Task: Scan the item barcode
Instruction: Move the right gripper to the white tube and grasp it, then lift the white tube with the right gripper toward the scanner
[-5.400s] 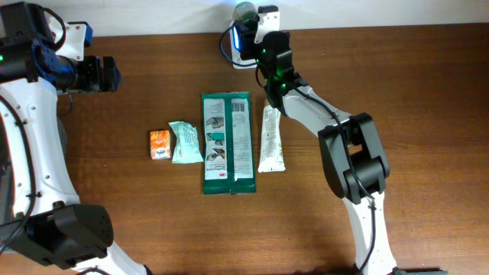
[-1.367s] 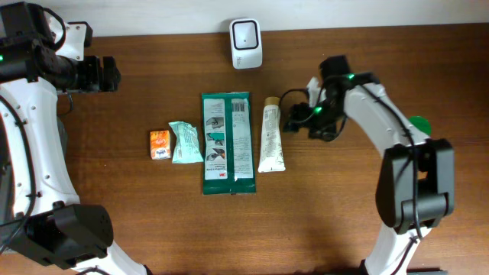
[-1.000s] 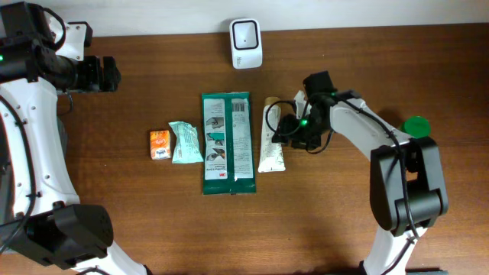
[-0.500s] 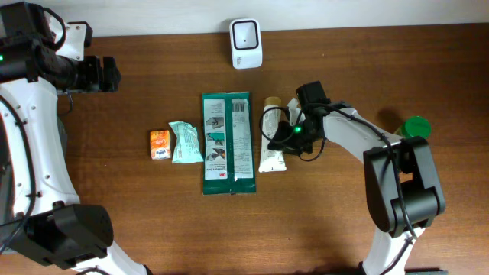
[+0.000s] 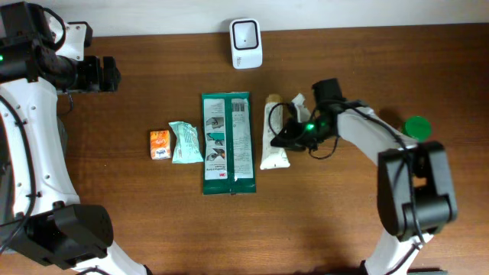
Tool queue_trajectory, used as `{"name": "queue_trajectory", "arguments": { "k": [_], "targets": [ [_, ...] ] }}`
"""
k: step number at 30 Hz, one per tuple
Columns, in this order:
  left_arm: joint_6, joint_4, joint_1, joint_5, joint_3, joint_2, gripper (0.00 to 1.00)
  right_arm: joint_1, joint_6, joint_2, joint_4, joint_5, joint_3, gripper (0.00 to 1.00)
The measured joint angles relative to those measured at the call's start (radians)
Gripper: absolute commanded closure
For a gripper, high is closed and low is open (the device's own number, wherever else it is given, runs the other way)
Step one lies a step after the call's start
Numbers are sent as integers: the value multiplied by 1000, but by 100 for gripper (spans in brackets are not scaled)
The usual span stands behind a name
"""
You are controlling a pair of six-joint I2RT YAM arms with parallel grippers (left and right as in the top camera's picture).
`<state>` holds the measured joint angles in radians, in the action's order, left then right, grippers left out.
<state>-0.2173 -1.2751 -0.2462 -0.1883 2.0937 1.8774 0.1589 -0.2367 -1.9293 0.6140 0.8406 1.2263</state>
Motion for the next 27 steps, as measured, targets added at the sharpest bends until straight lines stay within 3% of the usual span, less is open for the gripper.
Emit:
{"name": "queue_trajectory", "arguments": {
  "k": [5,11,25,27],
  "targets": [
    [0,0,0,0,0,0,1,-36,93,38,30,139,0,96],
    [0,0,0,0,0,0,1,-36,155,38,59,170,0,96],
    [0,0,0,0,0,0,1,-27,75,38,206,-452,0,96],
    [0,0,0,0,0,0,1,-16,74,38,208,-480,1,89]
  ]
}}
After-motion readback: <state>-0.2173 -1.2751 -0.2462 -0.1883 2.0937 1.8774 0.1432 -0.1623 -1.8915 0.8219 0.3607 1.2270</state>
